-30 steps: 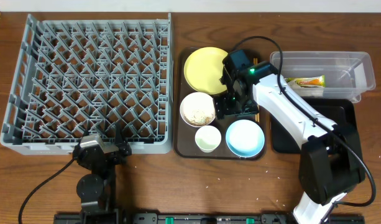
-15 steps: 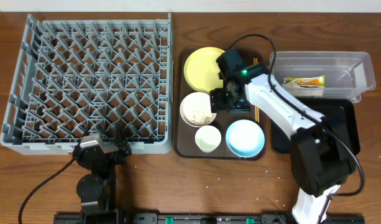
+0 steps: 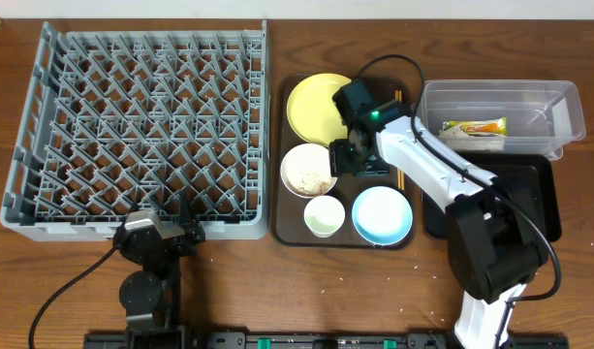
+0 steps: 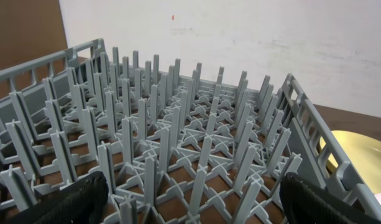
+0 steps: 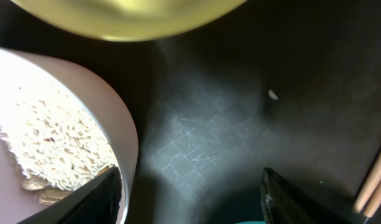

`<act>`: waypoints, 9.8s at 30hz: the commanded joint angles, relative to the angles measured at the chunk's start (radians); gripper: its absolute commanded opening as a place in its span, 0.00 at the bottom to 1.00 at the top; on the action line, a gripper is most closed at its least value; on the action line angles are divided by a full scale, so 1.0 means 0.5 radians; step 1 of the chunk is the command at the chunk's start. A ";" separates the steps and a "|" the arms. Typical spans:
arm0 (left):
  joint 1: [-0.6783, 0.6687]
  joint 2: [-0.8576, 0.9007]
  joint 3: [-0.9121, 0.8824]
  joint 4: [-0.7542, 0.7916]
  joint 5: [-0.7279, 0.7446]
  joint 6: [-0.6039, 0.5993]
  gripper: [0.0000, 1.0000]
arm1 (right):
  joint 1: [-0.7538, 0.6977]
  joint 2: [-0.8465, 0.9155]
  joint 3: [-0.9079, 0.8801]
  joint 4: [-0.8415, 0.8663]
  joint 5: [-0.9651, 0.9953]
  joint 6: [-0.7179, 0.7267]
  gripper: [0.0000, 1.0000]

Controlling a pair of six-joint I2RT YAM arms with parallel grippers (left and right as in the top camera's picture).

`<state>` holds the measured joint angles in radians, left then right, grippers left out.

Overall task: Sort waste into correct bins and load items into the dishwasher
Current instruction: 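Grasp the rim of the pink rice bowl with the right gripper, then carry the pink bowl to the black tray and tip out the rice, then return the emptied pink bowl to the dark tray and release, then grasp the small white cup with the right gripper and lift it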

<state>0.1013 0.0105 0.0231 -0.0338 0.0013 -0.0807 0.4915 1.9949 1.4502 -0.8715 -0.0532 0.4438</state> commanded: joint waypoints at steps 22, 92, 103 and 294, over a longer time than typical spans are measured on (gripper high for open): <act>0.008 -0.013 -0.038 -0.079 -0.019 0.011 0.89 | -0.240 0.050 0.314 -0.358 0.290 -0.117 0.70; 0.008 -0.013 -0.038 -0.079 -0.019 0.011 0.89 | -0.192 -0.212 1.099 -1.151 -0.103 -0.534 0.01; 0.008 -0.013 -0.038 -0.079 -0.019 0.011 0.89 | -0.785 -0.465 0.795 -1.315 -0.691 -1.081 0.01; 0.008 -0.013 -0.038 -0.079 -0.019 0.011 0.89 | 0.321 -0.416 -0.468 -0.156 -0.217 0.010 0.25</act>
<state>0.1013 0.0105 0.0231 -0.0338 0.0013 -0.0807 0.6399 1.7775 1.2434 -0.9676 -0.1940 0.4076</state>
